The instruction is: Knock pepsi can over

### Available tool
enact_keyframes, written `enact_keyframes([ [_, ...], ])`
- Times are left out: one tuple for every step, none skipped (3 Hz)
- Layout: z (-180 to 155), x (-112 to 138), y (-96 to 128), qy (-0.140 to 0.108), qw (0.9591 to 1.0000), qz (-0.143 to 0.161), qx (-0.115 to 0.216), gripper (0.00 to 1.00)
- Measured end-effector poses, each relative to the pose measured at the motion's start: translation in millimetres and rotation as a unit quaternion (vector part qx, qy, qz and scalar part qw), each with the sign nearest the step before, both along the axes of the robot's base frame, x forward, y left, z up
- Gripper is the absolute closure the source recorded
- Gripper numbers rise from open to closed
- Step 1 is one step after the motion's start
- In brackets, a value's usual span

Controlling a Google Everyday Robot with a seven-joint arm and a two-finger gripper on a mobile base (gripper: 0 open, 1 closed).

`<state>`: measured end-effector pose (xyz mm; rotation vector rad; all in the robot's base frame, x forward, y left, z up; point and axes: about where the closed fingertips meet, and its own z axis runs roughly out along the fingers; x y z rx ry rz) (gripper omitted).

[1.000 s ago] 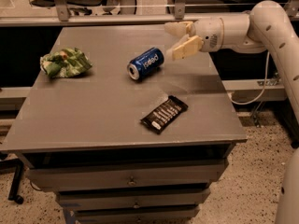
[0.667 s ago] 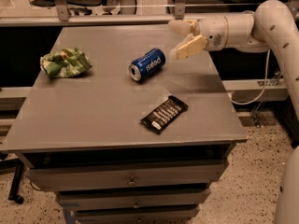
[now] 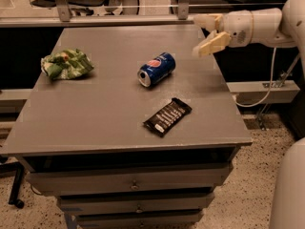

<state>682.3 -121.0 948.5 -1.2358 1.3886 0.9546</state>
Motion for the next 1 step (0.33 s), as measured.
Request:
enact_keyframes([
  [5.3, 3.6, -7.6, -0.008, 0.9999, -0.009, -0.003, 0.00],
])
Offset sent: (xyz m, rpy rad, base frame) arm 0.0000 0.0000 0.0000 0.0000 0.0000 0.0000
